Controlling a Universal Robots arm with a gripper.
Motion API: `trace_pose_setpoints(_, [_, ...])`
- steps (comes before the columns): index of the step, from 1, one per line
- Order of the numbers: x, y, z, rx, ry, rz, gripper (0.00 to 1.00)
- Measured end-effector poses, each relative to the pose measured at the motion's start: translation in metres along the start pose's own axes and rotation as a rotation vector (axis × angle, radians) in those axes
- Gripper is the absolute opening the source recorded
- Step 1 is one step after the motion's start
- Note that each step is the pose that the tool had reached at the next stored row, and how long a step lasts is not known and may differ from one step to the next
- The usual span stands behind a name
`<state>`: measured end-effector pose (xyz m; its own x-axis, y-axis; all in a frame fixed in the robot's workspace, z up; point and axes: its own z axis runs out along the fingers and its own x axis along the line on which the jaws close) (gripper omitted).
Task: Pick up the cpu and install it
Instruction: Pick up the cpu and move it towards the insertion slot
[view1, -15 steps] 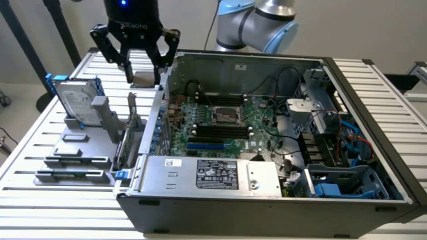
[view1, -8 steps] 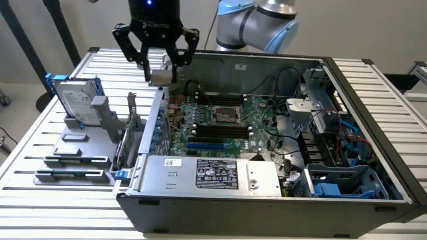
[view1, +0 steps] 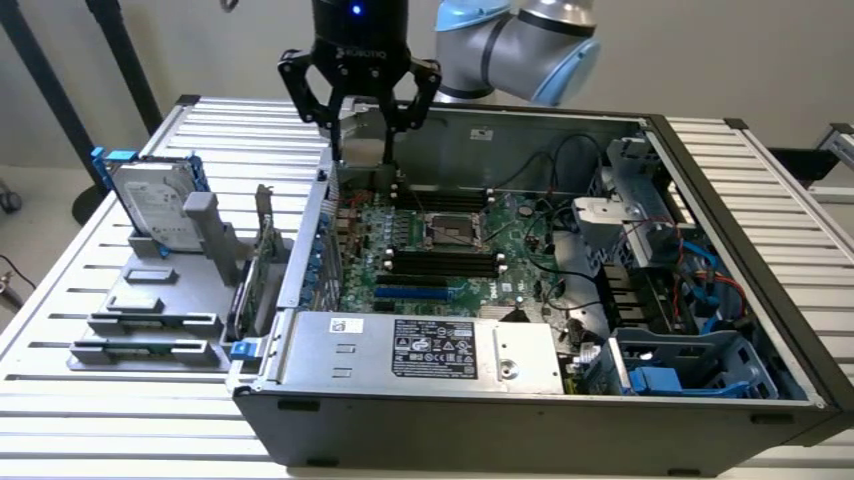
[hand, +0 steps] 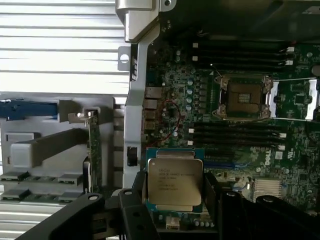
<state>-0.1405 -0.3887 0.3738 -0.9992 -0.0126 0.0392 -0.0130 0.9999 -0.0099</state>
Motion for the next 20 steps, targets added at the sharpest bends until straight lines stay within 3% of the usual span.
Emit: trace_pose_setpoints(20, [-0.090, 0.0523, 0.0325, 0.0003, 0.0000, 0.000, 0.55])
